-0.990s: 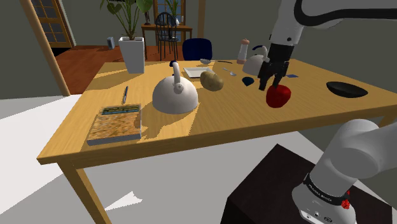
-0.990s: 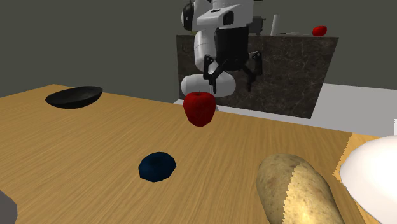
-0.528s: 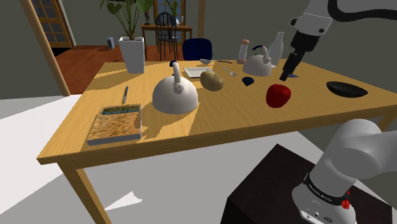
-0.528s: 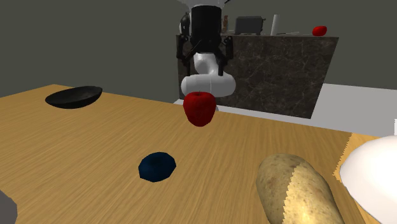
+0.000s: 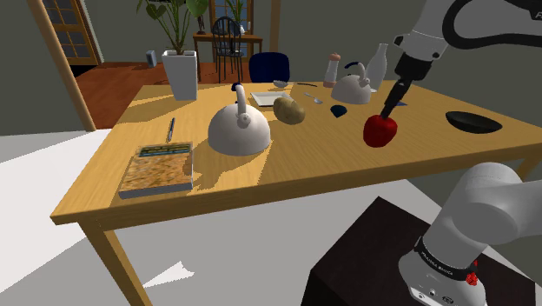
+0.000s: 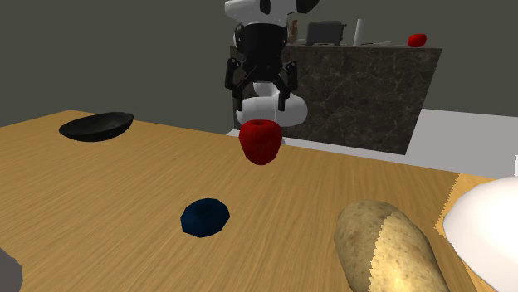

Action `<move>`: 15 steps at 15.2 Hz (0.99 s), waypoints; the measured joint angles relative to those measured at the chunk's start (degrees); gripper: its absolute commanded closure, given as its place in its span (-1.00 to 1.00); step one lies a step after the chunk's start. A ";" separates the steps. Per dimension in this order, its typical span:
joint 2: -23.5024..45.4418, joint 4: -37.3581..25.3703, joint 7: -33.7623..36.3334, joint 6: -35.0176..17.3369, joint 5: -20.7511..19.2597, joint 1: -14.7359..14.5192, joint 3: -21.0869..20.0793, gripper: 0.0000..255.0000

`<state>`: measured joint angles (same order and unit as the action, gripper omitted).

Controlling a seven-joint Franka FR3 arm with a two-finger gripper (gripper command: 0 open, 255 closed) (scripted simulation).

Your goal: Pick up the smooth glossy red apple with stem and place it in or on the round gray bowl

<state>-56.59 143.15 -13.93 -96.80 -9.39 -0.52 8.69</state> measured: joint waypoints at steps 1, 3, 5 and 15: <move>-0.02 0.52 0.00 -0.49 -0.08 0.02 0.09 -1.00; -0.03 0.85 0.01 -0.84 -0.12 0.03 0.15 -1.00; -0.01 0.95 -0.02 -0.96 -0.15 0.04 0.19 -1.00; -0.02 0.98 -0.01 -0.99 -0.16 0.04 0.19 1.00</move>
<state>-56.62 144.13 -13.94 -97.80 -9.55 -0.48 8.88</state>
